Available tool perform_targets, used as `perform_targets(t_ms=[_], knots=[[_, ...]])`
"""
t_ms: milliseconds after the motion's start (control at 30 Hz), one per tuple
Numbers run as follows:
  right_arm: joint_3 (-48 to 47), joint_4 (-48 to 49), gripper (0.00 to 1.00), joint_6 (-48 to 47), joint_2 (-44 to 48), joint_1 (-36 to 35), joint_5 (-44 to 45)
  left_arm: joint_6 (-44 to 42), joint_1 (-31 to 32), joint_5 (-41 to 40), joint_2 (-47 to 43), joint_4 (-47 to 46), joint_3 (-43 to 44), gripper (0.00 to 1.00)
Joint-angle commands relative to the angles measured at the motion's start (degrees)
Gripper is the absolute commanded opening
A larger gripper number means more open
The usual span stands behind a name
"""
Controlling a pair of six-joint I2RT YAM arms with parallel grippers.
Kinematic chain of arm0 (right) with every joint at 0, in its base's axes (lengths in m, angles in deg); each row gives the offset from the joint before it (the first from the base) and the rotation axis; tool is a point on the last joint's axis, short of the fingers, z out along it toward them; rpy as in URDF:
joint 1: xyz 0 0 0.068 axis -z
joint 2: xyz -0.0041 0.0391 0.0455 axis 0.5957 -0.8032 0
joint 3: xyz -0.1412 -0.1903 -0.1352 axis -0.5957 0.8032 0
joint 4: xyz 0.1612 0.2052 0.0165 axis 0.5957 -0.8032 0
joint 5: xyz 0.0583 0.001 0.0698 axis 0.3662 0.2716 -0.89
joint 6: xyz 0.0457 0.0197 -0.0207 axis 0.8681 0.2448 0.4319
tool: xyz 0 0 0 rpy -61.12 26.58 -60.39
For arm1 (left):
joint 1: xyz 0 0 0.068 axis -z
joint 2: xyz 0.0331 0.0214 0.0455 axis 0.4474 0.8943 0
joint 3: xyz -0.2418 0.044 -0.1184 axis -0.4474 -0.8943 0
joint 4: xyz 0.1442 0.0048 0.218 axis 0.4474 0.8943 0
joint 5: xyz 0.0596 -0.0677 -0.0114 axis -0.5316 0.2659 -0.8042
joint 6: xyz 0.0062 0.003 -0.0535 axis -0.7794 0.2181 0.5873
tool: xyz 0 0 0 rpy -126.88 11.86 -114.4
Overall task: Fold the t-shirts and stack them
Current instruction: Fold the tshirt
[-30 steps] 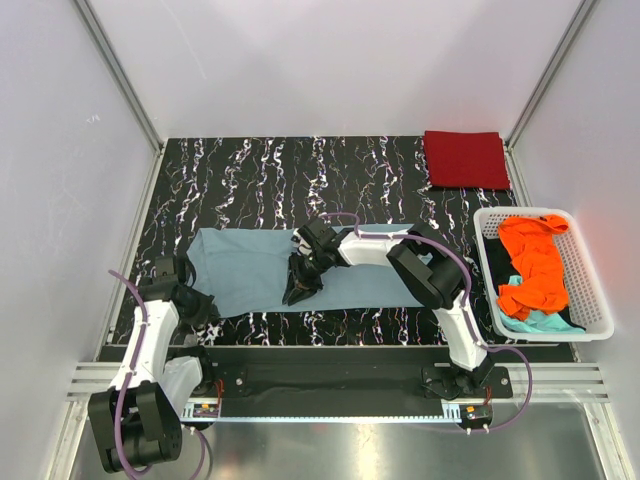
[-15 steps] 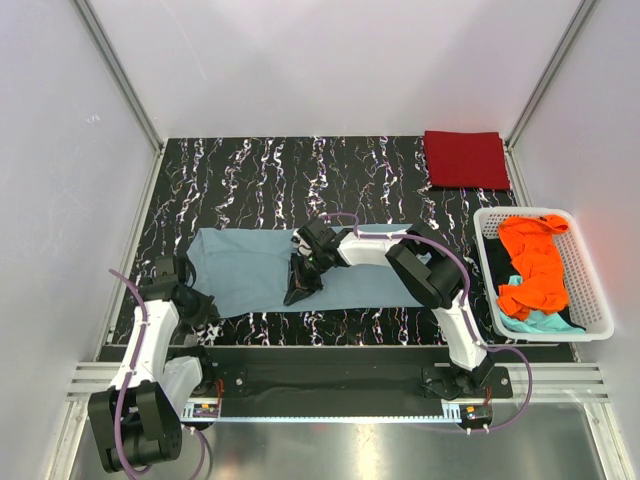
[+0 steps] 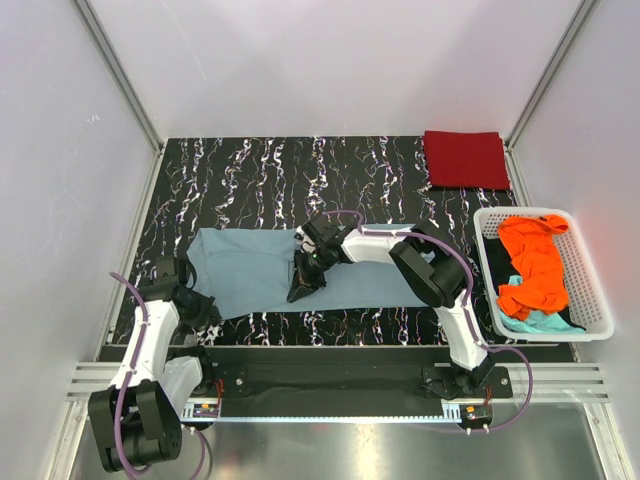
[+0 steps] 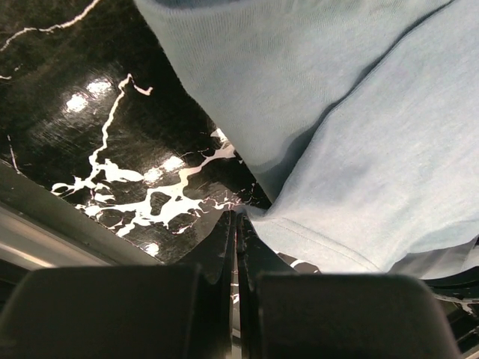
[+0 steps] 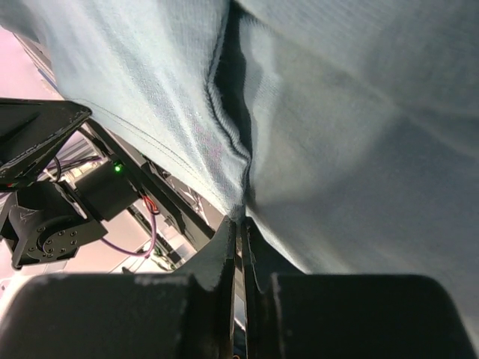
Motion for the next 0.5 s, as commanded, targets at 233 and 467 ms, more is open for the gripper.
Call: perform_targets(t_ms=[233, 467], knots=[[0.35, -0.89, 0.09, -2.72, 2.63, 1.06, -2.10, 1.41, -0.07, 1.81, 0.70, -0.47, -1.17, 0.00], [-0.62, -0.97, 0.21, -3.16, 1.66, 0.97, -3.77, 0.53, -0.07, 2.87, 0.08, -0.56, 0.76, 0.00]])
